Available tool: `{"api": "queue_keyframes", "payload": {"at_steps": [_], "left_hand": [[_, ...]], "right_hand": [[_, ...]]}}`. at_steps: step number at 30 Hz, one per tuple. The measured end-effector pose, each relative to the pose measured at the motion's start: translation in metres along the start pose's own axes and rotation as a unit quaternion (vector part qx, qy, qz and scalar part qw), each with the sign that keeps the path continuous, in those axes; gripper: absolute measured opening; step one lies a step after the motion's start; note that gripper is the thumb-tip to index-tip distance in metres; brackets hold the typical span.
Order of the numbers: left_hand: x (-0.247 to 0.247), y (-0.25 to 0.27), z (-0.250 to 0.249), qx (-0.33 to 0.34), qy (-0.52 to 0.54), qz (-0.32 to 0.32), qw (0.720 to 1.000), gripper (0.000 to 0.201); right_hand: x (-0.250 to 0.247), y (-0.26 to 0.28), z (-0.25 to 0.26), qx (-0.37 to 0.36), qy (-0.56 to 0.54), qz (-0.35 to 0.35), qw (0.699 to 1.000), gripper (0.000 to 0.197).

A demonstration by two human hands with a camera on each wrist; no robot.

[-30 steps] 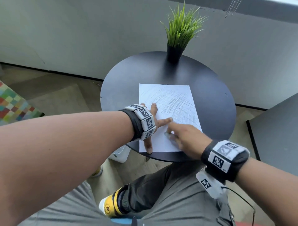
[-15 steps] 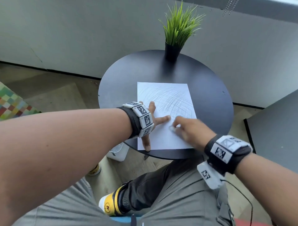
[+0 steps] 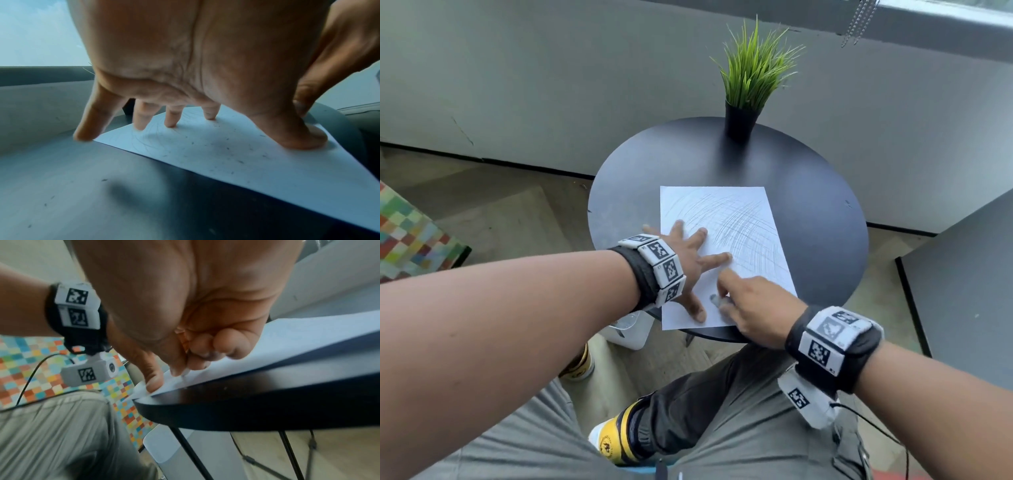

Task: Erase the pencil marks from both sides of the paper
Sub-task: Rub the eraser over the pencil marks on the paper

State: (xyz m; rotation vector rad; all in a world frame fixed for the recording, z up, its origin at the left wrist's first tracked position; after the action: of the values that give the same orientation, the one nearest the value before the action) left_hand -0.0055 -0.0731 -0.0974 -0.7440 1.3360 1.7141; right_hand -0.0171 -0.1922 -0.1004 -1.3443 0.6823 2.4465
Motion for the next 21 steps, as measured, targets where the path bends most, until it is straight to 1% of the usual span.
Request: {"api": "queue_keyframes", "payload": {"at_steps": [1, 2, 4, 5, 6, 7, 9, 10, 11, 14, 15, 16, 17, 19, 20, 21], "left_hand": [[0.002, -0.001, 0.001, 0.001, -0.001, -0.001, 1.000, 0.123], [0.003, -0.002, 0.002, 0.003, -0.003, 0.000, 1.000, 0.124], [0.002, -0.003, 0.001, 0.008, -0.001, 0.005, 1.000, 0.125], [0.000, -0.003, 0.000, 0.010, 0.000, 0.007, 1.000, 0.126], [-0.001, -0.003, -0.002, 0.012, 0.000, 0.009, 1.000, 0.127], [-0.002, -0.004, -0.003, 0.013, -0.002, 0.011, 1.000, 0.128], [-0.003, -0.006, -0.004, 0.013, -0.014, 0.016, 1.000, 0.129], [-0.003, -0.006, -0.004, 0.013, -0.017, 0.017, 1.000, 0.129], [-0.003, -0.007, -0.004, 0.014, -0.016, 0.018, 1.000, 0.129], [-0.004, -0.008, -0.004, 0.014, -0.014, 0.015, 1.000, 0.131], [-0.004, -0.008, -0.005, 0.012, -0.015, 0.016, 1.000, 0.131], [-0.005, -0.009, -0.005, 0.010, -0.017, 0.017, 1.000, 0.131], [-0.006, -0.010, -0.005, 0.010, -0.018, 0.016, 1.000, 0.131], [-0.006, -0.011, -0.007, 0.011, -0.020, 0.017, 1.000, 0.133], [-0.006, -0.012, -0.006, 0.009, -0.024, 0.017, 1.000, 0.135], [-0.006, -0.012, -0.006, 0.009, -0.026, 0.017, 0.999, 0.135]], "right_hand": [[-0.005, -0.001, -0.009, 0.021, -0.014, -0.007, 1.000, 0.020], [-0.016, -0.002, -0.025, 0.062, -0.027, -0.029, 0.997, 0.020], [-0.039, 0.001, -0.056, 0.149, -0.047, -0.095, 0.983, 0.023], [-0.043, 0.003, -0.059, 0.166, -0.051, -0.113, 0.978, 0.022], [-0.040, 0.002, -0.053, 0.159, -0.050, -0.106, 0.980, 0.021], [-0.030, 0.000, -0.039, 0.131, -0.043, -0.078, 0.987, 0.020], [-0.002, -0.002, -0.002, 0.054, -0.036, -0.002, 0.998, 0.022], [0.002, -0.001, 0.002, 0.040, -0.034, 0.013, 0.999, 0.023], [-0.003, -0.003, -0.007, 0.055, -0.029, 0.002, 0.998, 0.024], [-0.039, -0.005, -0.058, 0.169, -0.018, -0.086, 0.982, 0.024], [-0.043, -0.004, -0.061, 0.185, -0.014, -0.104, 0.977, 0.023], [-0.039, -0.006, -0.053, 0.177, -0.009, -0.099, 0.979, 0.021], [-0.029, -0.010, -0.038, 0.147, -0.001, -0.078, 0.986, 0.018], [0.000, -0.011, 0.001, 0.066, 0.008, -0.016, 0.998, 0.016], [0.007, -0.010, 0.007, 0.046, 0.011, 0.005, 0.999, 0.018], [0.004, -0.010, -0.001, 0.053, 0.016, 0.008, 0.998, 0.021]]}}
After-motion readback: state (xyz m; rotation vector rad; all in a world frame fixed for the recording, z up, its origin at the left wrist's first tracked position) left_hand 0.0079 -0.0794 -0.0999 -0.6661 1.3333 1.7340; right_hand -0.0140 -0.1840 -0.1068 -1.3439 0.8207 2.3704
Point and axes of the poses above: each hand's wrist, its own y-axis away from the middle knuckle, its own x-axis out of the palm, z = x × y, the point moved 7 cm from there along -y, towards the middle knuckle, and after that the axes turned 13 degrees about -x, right-handed, at the moved point
